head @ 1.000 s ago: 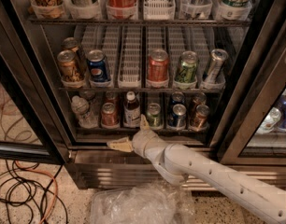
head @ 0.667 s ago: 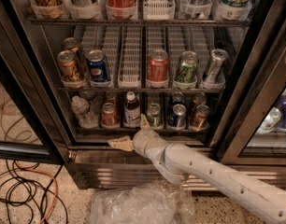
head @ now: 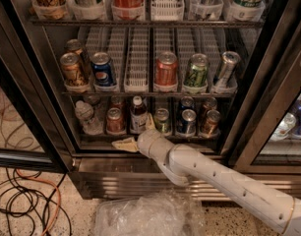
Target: Pick blue plastic bottle from bottom shelf of fridge
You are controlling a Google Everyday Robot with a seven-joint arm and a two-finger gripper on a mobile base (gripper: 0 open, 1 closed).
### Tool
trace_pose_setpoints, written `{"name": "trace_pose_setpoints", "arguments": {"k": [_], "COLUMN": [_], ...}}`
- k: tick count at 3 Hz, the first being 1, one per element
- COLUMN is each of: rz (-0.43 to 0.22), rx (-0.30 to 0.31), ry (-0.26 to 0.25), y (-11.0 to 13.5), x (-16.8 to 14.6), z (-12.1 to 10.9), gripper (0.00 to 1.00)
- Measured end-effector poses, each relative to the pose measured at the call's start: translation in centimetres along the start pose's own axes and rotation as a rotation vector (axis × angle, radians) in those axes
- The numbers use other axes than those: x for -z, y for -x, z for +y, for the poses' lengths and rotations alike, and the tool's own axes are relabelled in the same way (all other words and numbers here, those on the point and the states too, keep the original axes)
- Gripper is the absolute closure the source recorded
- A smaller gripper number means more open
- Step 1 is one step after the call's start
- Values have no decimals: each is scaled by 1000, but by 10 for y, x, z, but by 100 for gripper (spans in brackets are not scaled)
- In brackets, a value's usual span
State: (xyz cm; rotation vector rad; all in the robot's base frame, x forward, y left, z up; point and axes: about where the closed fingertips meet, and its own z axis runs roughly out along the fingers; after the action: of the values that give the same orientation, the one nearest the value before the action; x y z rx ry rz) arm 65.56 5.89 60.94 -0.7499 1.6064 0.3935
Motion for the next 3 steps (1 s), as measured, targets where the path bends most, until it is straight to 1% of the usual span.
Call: {"name": "trace_pose_setpoints", "arguments": {"k": [1, 2, 3], "rz": [-75, -139, -143], "rx": [73, 121, 141], "ry": [-22, -61, -105], "y": [17, 32, 29], "x": [-34, -58, -63], "z": [-17, -31, -42], "gripper": [0, 0, 19]}}
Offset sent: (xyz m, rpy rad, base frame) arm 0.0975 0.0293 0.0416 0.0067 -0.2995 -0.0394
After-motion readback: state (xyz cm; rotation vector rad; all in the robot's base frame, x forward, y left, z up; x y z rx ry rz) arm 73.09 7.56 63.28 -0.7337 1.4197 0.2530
